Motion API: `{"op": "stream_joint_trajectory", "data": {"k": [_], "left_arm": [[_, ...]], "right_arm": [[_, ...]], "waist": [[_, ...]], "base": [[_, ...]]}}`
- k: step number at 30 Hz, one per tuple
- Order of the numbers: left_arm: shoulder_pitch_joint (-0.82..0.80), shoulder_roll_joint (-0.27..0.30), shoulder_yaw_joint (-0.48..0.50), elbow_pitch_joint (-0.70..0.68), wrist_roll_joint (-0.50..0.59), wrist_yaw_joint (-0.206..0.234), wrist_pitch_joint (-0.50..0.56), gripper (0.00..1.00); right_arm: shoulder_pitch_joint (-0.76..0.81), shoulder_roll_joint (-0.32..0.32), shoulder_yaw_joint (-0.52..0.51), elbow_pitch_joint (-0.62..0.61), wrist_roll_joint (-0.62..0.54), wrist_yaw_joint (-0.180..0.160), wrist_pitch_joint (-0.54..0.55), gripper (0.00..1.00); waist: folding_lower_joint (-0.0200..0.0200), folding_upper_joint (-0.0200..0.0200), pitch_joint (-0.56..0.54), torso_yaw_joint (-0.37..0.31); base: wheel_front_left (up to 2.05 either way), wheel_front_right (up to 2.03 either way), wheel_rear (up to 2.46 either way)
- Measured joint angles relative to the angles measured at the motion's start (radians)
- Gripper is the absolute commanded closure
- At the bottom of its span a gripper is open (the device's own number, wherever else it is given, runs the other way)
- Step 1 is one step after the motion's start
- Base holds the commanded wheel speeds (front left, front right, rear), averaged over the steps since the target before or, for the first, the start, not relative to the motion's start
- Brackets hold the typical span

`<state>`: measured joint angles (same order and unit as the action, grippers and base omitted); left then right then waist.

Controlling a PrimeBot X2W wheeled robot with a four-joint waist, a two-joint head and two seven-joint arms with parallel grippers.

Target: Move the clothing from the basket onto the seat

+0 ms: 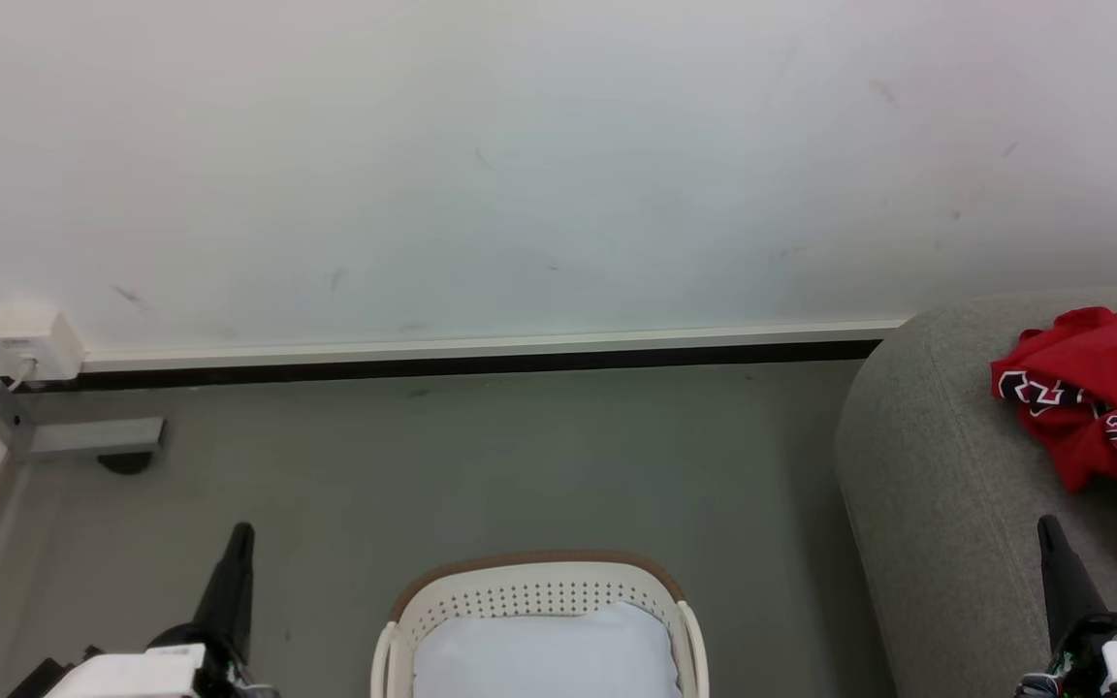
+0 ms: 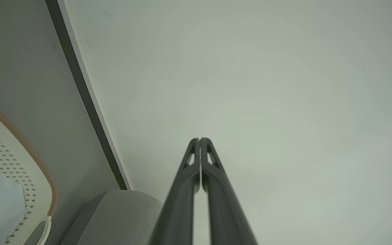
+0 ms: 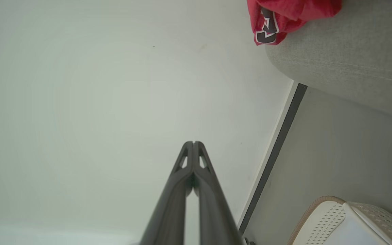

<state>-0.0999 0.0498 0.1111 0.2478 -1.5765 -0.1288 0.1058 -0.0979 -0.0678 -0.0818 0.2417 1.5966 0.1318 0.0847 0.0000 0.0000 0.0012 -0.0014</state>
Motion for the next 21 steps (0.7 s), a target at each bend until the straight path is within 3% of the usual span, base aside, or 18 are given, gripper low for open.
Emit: {"op": "stream_joint_trajectory", "data": {"k": [21], "left_arm": [[-0.005,-0.001,0.002,-0.001,-0.029,0.000,0.008,1.00]], "right_arm": [[-0.003,0.004,-0.012,0.001,0.033,0.000,0.014,1.00]], "waist": [[0.0000,0.0000,0.002,0.001]], "base": [[0.00,0.00,0.00]]}}
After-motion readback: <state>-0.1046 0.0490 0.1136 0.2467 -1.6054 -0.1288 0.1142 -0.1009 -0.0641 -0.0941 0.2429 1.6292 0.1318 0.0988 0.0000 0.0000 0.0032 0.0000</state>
